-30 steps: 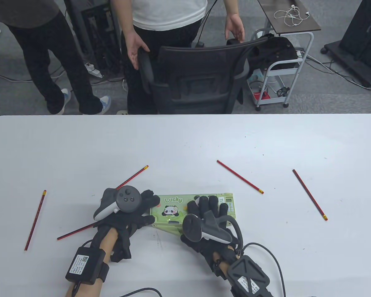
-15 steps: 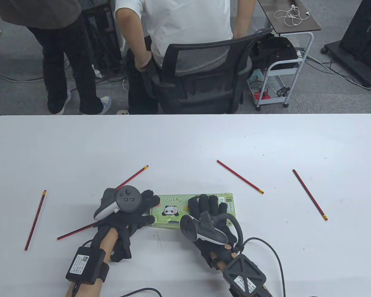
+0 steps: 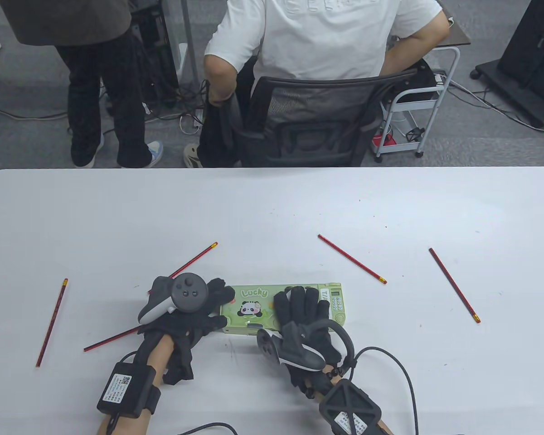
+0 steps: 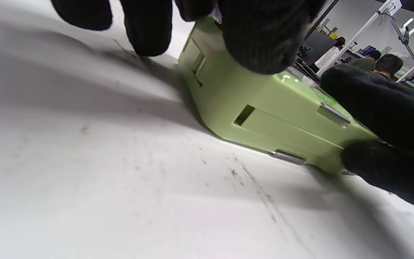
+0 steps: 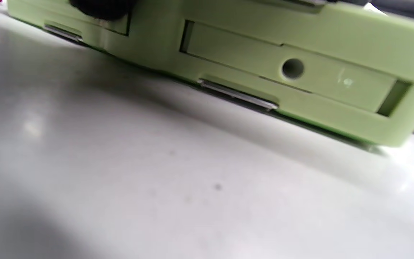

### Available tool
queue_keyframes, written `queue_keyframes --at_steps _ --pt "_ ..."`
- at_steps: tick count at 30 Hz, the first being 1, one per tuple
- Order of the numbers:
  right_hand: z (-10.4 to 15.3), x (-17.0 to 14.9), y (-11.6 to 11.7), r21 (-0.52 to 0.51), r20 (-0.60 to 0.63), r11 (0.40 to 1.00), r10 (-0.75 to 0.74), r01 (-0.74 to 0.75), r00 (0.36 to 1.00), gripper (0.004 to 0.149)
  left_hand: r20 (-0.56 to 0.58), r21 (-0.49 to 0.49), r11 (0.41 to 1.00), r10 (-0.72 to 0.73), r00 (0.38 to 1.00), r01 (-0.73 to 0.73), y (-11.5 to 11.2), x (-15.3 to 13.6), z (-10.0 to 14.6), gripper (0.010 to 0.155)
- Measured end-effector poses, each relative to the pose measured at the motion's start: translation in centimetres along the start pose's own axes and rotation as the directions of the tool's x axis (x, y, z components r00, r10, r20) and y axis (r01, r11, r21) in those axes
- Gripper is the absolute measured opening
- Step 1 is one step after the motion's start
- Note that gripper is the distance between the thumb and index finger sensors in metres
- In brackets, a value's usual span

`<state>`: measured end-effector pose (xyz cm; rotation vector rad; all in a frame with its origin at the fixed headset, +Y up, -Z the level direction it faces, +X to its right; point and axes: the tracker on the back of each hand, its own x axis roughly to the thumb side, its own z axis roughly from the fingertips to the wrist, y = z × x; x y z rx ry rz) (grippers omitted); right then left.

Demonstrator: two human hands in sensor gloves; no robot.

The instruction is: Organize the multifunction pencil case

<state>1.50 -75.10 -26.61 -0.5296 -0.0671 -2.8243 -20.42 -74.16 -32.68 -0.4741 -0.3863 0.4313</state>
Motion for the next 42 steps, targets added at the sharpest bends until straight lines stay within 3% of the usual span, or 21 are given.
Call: queue_keyframes --at_steps 11,14,17,19,29,35,42 --pt "-0.3 0.3 -0.7 0.012 -0.003 0.999 0.05 -0.05 0.999 0.085 0.0 0.001 1.0 -0.003 1.0 0.003 0.0 0.0 0.0 0.067" --pt "-0.3 -0.9 -0.9 0.035 0.016 0.999 -0.007 0.006 1.0 0.086 -0.001 0.002 1.0 -0.007 1.0 0.007 0.0 0.0 0.0 0.067" --pt "0.2 -2.7 -0.9 0.075 0.023 0.968 -0.241 0.239 0.97 0.089 -0.001 0.002 1.0 -0.007 1.0 0.007 -0.1 0.0 0.0 0.067" --pt "0.6 -3.6 -1.2 0.062 0.034 0.952 -0.301 0.299 0.953 0.09 -0.001 0.001 1.0 -0.006 1.0 0.006 -0.1 0.0 0.0 0.067" --pt "1.8 -10.9 -2.6 0.006 -0.057 0.926 -0.376 0.377 0.925 0.09 -0.003 -0.005 1.0 -0.008 1.0 0.008 0.0 0.1 0.0 0.067" --pt "2.5 -15.6 -1.4 -0.043 -0.123 0.894 -0.447 0.445 0.886 0.088 -0.002 -0.012 1.0 -0.017 1.0 0.017 -0.1 0.2 0.0 0.067" --pt "3.6 -18.6 0.1 -0.059 -0.184 0.873 -0.487 0.485 0.854 0.09 0.009 -0.003 0.999 -0.048 0.999 0.048 -0.2 0.5 0.1 0.068"
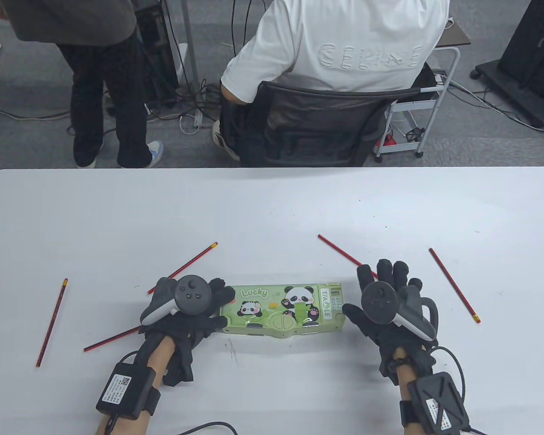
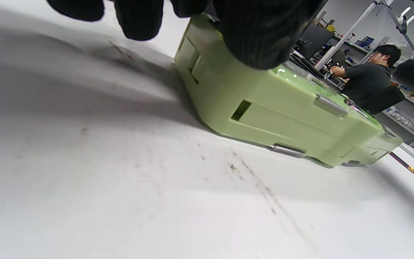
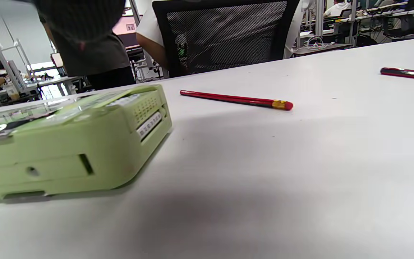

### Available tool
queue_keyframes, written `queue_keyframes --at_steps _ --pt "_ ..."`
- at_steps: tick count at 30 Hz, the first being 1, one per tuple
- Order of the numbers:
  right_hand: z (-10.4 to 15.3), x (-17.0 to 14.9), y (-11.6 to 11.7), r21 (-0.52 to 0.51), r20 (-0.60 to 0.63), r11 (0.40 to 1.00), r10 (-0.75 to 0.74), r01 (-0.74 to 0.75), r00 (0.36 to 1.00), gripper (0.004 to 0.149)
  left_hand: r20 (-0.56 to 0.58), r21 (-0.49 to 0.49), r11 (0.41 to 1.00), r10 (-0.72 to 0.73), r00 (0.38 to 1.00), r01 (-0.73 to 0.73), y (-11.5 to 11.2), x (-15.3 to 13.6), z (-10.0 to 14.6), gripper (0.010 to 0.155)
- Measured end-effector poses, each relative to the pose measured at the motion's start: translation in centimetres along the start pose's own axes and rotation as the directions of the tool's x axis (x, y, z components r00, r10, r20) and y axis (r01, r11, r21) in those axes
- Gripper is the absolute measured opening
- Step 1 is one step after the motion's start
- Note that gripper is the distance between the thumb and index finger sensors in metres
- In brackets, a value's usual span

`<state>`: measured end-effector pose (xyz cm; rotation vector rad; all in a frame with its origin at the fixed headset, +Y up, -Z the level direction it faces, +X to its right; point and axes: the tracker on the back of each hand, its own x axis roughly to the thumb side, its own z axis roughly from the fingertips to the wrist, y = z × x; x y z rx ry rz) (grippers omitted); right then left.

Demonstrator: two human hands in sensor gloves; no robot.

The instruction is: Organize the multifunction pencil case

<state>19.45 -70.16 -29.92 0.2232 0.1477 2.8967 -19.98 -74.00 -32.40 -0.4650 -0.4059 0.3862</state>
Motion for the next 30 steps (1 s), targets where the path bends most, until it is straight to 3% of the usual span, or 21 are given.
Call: queue_keyframes --at_steps 2,9,11,14,17,24,27,30 --pt "0.1 -0.6 -0.2 0.007 -0.014 1.0 -0.012 0.012 1.0 0.091 0.002 -0.006 1.0 -0.017 1.0 0.017 0.1 0.1 0.1 0.07" --pt "0.6 -1.1 -0.9 0.008 -0.033 0.999 -0.046 0.046 0.998 0.095 0.064 0.017 0.999 -0.051 0.997 0.05 1.2 2.9 0.7 0.11" --pt "0.8 -1.2 -1.0 0.003 -0.033 0.999 -0.051 0.052 0.998 0.095 0.065 -0.014 0.997 -0.076 0.995 0.077 1.3 4.0 0.3 0.117" --pt "0.8 -1.4 -1.1 0.0 -0.037 0.998 -0.064 0.064 0.997 0.096 0.003 -0.155 0.959 -0.24 0.971 0.238 1.2 6.0 -1.1 0.123" --pt "0.9 -1.4 -1.1 -0.007 -0.036 0.997 -0.076 0.076 0.996 0.095 -0.018 -0.224 0.91 -0.362 0.932 0.349 0.6 7.4 -2.8 0.127" --pt "0.8 -1.2 -0.8 0.002 -0.027 0.997 -0.077 0.077 0.997 0.095 -0.018 -0.331 0.847 -0.447 0.894 0.417 -1.5 7.6 -6.1 0.127" --pt "0.8 -1.1 -0.8 0.002 -0.026 0.997 -0.078 0.078 0.997 0.095 -0.006 -0.265 0.825 -0.518 0.855 0.499 -2.4 7.5 -6.5 0.127" --pt "0.7 -1.0 -0.6 -0.007 -0.026 0.997 -0.077 0.077 0.997 0.094 0.018 -0.197 0.843 -0.507 0.862 0.5 -2.5 7.3 -6.3 0.127"
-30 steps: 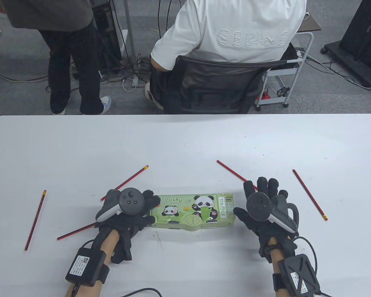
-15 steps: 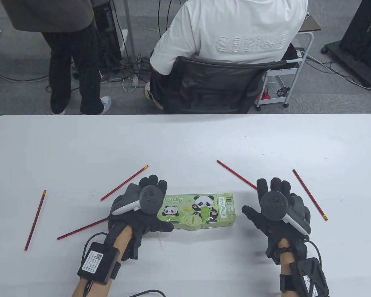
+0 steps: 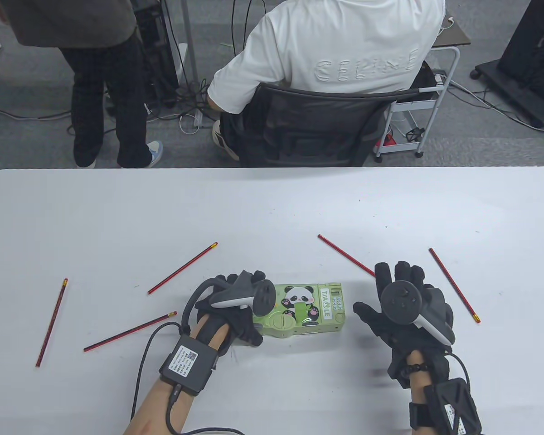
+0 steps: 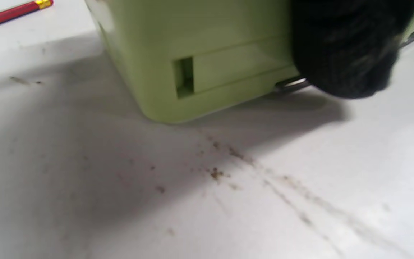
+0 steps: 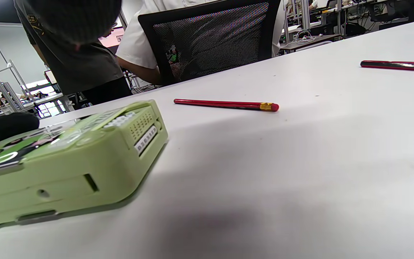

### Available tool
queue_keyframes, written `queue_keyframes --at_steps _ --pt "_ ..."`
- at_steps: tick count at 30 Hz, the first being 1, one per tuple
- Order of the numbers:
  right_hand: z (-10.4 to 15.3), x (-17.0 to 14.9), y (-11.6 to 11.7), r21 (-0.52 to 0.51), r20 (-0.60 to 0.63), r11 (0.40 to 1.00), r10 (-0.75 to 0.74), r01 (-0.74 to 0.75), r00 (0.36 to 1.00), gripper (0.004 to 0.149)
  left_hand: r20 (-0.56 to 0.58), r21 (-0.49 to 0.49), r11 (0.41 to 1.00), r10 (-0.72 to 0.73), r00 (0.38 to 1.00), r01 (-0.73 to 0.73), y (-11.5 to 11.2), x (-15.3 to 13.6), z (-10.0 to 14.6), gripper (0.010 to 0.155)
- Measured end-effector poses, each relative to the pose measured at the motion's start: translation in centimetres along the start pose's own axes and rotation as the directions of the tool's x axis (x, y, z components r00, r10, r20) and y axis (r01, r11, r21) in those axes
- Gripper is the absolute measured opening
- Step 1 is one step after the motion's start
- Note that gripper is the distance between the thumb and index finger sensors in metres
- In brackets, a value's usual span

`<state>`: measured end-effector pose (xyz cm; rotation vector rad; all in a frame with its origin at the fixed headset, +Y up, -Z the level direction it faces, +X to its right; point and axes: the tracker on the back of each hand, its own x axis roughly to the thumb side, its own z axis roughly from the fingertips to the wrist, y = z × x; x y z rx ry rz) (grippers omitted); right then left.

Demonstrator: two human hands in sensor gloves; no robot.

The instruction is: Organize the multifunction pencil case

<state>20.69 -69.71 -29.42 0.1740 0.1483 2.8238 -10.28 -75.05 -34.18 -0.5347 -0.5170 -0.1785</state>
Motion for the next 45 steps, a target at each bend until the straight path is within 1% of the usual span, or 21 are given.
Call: queue_keyframes --at_steps 6,12,15,19,21,23,25,26,27,30,31,33,34,35,37,38,39,42,43,44,45 --pt "-0.1 0.1 0.2 0.004 0.012 1.0 -0.014 0.014 1.0 0.094 0.03 0.164 0.986 -0.039 0.999 0.034 0.1 -0.1 0.4 0.124" --pt "0.1 -0.6 -0.3 -0.017 0.02 0.997 -0.078 0.079 0.997 0.094 0.047 0.245 0.969 -0.01 0.999 -0.002 0.0 -0.5 1.8 0.121" --pt "0.3 -0.6 -0.7 -0.025 0.053 0.986 -0.161 0.163 0.985 0.095 0.073 0.305 0.942 0.125 0.989 -0.142 0.2 -1.4 3.7 0.121" --pt "0.3 0.1 -0.5 0.027 0.145 0.934 -0.355 0.355 0.923 0.101 0.146 0.403 0.838 0.339 0.929 -0.369 0.3 -2.4 6.2 0.121" --pt "0.2 1.1 -0.1 0.103 0.222 0.86 -0.51 0.501 0.831 0.106 0.21 0.424 0.752 0.461 0.862 -0.505 0.1 -2.6 7.5 0.121" --pt "0.0 2.4 0.5 0.199 0.278 0.738 -0.673 0.644 0.685 0.113 0.27 0.418 0.692 0.525 0.807 -0.589 0.0 -2.5 8.3 0.121" --pt "-0.2 3.7 1.0 0.261 0.311 0.645 -0.761 0.718 0.569 0.118 0.341 0.389 0.639 0.569 0.748 -0.663 -0.3 -2.1 8.9 0.12" --pt "-0.2 4.2 1.1 0.289 0.328 0.614 -0.784 0.734 0.527 0.121 0.374 0.373 0.62 0.58 0.724 -0.69 -0.4 -1.9 8.9 0.12" --pt "-0.2 5.3 1.4 0.333 0.354 0.551 -0.825 0.765 0.441 0.124 0.415 0.347 0.598 0.593 0.69 -0.723 -0.5 -1.5 9.0 0.12" --pt "-0.2 7.2 1.7 0.35 0.385 0.429 -0.876 0.833 0.289 0.128 0.497 0.277 0.573 0.601 0.626 -0.771 -0.6 -0.2 8.7 0.12" --pt "-0.1 7.9 2.0 0.344 0.377 0.4 -0.888 0.85 0.265 0.131 0.524 0.253 0.579 0.591 0.613 -0.775 -0.6 0.5 8.7 0.12" --pt "0.0 8.4 2.4 0.354 0.369 0.343 -0.906 0.87 0.207 0.134 0.523 0.29 0.582 0.568 0.635 -0.76 -0.7 1.6 8.7 0.121" --pt "0.0 8.7 2.5 0.352 0.36 0.278 -0.922 0.894 0.145 0.133 0.542 0.276 0.569 0.574 0.614 -0.775 -0.9 1.8 8.5 0.121" --pt "0.2 8.8 2.4 0.329 0.355 0.261 -0.925 0.908 0.137 0.132 0.551 0.248 0.561 0.59 0.591 -0.79 -1.0 2.0 8.3 0.121" --pt "0.3 8.9 1.9 0.236 0.425 0.36 -0.874 0.903 0.237 0.131 0.553 0.241 0.596 0.565 0.613 -0.766 -0.9 2.1 8.2 0.121" --pt "0.4 9.1 1.4 0.207 0.444 0.388 -0.855 0.898 0.267 0.13 0.547 0.221 0.64 0.543 0.637 -0.735 -0.7 2.1 8.3 0.122" --pt "0.6 9.3 1.0 0.202 0.448 0.393 -0.852 0.897 0.272 0.128 0.552 0.212 0.66 0.527 0.646 -0.721 -0.5 2.0 8.6 0.122" --pt "0.7 9.8 -0.7 0.142 0.495 0.526 -0.771 0.838 0.4 0.126 0.561 0.208 0.666 0.519 0.645 -0.717 0.4 0.5 9.9 0.124" --pt "0.6 9.9 -1.4 0.118 0.508 0.599 -0.721 0.792 0.47 0.126 0.531 0.275 0.643 0.518 0.67 -0.715 0.6 -0.8 10.6 0.121" --pt "0.6 10.1 -1.8 0.096 0.512 0.645 -0.685 0.758 0.518 0.126 0.485 0.346 0.631 0.513 0.709 -0.694 0.6 -1.9 11.1 0.117" --pt "0.5 10.5 -2.4 0.065 0.509 0.712 -0.627 0.699 0.591 0.125 0.426 0.418 0.635 0.495 0.758 -0.65 0.6 -3.1 11.6 0.115"
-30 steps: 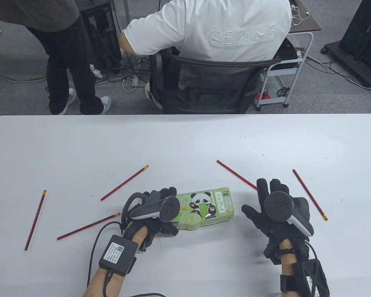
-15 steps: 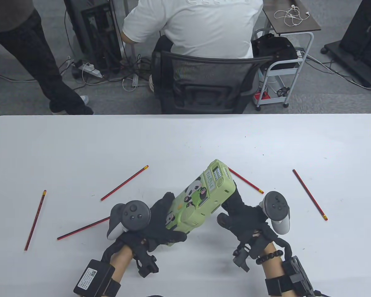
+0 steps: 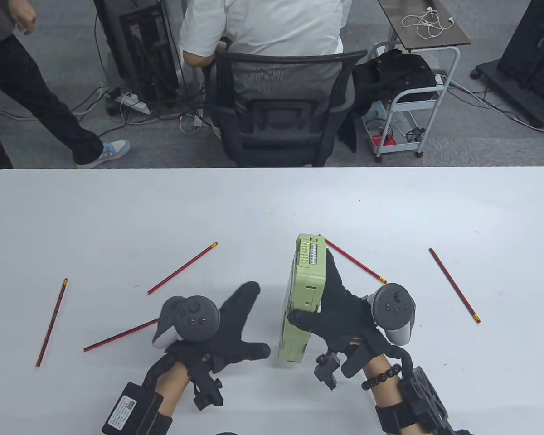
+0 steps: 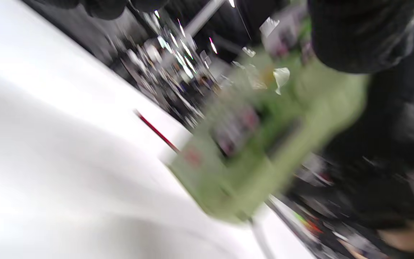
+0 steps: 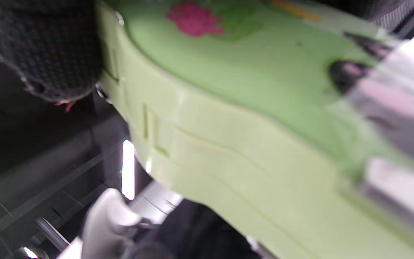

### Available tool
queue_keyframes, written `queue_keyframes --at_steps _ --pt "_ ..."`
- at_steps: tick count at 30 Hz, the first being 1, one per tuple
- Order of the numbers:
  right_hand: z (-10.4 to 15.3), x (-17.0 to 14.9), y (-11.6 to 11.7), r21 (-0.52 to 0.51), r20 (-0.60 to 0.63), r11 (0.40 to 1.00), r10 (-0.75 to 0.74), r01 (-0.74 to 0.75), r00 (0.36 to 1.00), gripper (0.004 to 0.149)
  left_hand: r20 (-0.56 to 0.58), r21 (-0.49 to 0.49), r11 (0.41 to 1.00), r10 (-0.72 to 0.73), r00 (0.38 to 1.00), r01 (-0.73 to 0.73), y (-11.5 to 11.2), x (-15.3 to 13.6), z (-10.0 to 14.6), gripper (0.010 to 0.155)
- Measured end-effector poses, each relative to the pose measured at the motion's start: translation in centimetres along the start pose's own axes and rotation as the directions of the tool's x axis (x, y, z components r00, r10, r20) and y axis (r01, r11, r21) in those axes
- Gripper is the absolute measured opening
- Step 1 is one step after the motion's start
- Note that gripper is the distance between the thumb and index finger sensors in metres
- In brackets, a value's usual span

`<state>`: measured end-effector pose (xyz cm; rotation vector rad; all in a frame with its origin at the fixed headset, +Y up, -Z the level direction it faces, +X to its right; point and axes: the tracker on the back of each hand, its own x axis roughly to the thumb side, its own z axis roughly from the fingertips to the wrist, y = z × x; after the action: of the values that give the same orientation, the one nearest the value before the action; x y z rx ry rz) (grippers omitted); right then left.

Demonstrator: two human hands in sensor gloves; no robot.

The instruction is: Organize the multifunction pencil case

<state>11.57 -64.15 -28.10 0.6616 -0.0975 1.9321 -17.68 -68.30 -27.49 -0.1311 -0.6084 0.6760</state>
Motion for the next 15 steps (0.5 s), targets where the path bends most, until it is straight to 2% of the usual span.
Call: queue_keyframes --at_steps 2,4,5,8,9,12,13,14,15 --pt "-0.8 0.7 0.2 0.063 -0.02 0.984 0.17 -0.168 0.985 0.125 -0.136 0.11 0.977 -0.169 0.976 0.184 2.1 -1.6 1.1 0.109" --pt "-1.6 1.0 1.0 0.139 -0.051 0.94 0.32 -0.31 0.946 0.124 -0.261 0.174 0.938 -0.251 0.932 0.301 3.8 -3.2 2.1 0.103" --pt "-2.2 1.0 2.1 0.211 -0.054 0.887 0.431 -0.411 0.901 0.124 -0.298 0.196 0.932 -0.24 0.924 0.306 4.4 -3.8 2.4 0.101" --pt "-3.3 0.3 4.7 0.344 -0.04 0.755 0.607 -0.559 0.794 0.123 -0.302 0.239 0.945 -0.145 0.942 0.222 5.1 -4.8 2.8 0.098" --pt "-3.9 -0.3 6.4 0.41 -0.017 0.667 0.687 -0.621 0.726 0.123 -0.306 0.24 0.948 -0.129 0.943 0.208 5.2 -5.0 2.8 0.098" --pt "-4.8 -1.9 10.1 0.516 0.048 0.487 0.804 -0.704 0.592 0.123 -0.325 0.194 0.952 -0.165 0.931 0.236 5.0 -5.6 2.8 0.1" --pt "-5.0 -2.3 10.9 0.538 0.063 0.451 0.821 -0.712 0.567 0.123 -0.325 0.174 0.955 -0.174 0.929 0.24 4.9 -5.7 2.7 0.1" --pt "-5.3 -3.0 12.3 0.579 0.09 0.389 0.843 -0.716 0.531 0.122 -0.331 0.139 0.962 -0.179 0.926 0.236 4.7 -6.0 2.7 0.102" --pt "-5.5 -3.3 12.9 0.6 0.1 0.36 0.852 -0.714 0.514 0.122 -0.332 0.115 0.967 -0.179 0.926 0.227 4.5 -6.2 2.6 0.104"
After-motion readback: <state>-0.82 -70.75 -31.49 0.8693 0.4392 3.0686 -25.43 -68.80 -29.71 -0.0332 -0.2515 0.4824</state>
